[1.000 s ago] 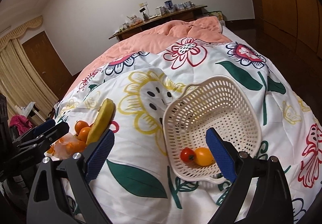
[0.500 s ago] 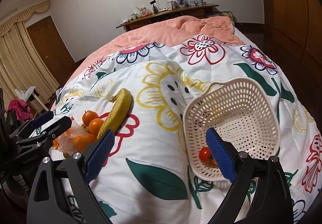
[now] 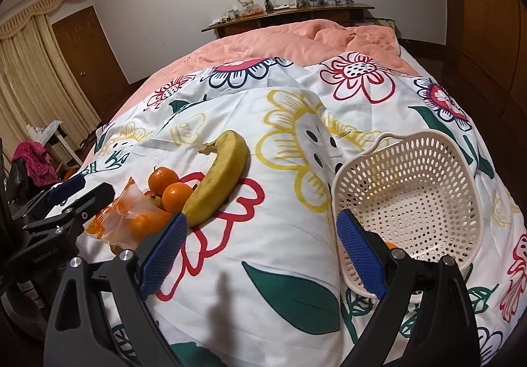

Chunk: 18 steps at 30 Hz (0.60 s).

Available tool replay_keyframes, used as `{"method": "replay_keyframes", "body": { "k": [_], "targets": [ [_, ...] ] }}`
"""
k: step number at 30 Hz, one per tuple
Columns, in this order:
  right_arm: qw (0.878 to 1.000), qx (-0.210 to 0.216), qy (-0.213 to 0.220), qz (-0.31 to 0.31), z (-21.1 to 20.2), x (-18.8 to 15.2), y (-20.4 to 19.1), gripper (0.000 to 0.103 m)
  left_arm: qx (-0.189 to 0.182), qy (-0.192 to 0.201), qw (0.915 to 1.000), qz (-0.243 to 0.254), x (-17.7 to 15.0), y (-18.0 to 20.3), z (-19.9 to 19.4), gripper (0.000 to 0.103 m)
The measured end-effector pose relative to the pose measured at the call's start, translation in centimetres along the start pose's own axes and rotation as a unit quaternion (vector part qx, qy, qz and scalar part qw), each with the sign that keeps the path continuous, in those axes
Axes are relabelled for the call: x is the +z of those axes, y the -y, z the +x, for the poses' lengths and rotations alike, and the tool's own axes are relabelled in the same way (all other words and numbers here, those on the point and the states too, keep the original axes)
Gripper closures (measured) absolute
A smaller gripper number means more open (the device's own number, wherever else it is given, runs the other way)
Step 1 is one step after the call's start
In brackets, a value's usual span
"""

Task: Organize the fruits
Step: 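Withdraw both grippers from the basket back toward the fruit pile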

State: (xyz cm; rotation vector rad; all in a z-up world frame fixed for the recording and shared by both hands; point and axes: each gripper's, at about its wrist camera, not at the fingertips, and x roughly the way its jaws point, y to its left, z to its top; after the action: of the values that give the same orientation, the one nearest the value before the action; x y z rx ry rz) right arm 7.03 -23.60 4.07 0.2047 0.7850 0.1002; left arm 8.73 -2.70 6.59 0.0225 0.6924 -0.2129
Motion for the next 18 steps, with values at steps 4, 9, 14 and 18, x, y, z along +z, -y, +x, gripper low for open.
{"method": "replay_keyframes", "body": {
  "k": [4, 9, 14, 18],
  "targets": [
    [1.0, 0.0, -0.001, -0.003, 0.2, 0.2, -0.3, 0.011, 0.014, -0.006, 0.9998, -0.009, -0.9, -1.9, -0.4, 0.008],
    [1.0, 0.003, -0.006, -0.012, 0.5, 0.3, -0.7, 0.012, 0.021, -0.023, 0.9992, -0.025, -2.3, -4.1, -0.7, 0.008],
    [1.0, 0.004, -0.013, -0.019, 0.8, 0.4, -1.2, 0.019, 0.02, -0.039, 0.9988, -0.02, -3.8, -5.1, -0.5, 0.008],
    [1.0, 0.007, -0.019, -0.017, 1.1, 0.4, -1.2, 0.02, 0.019, -0.041, 0.9989, -0.013, -4.0, -5.0, -0.2, 0.013]
  ]
}}
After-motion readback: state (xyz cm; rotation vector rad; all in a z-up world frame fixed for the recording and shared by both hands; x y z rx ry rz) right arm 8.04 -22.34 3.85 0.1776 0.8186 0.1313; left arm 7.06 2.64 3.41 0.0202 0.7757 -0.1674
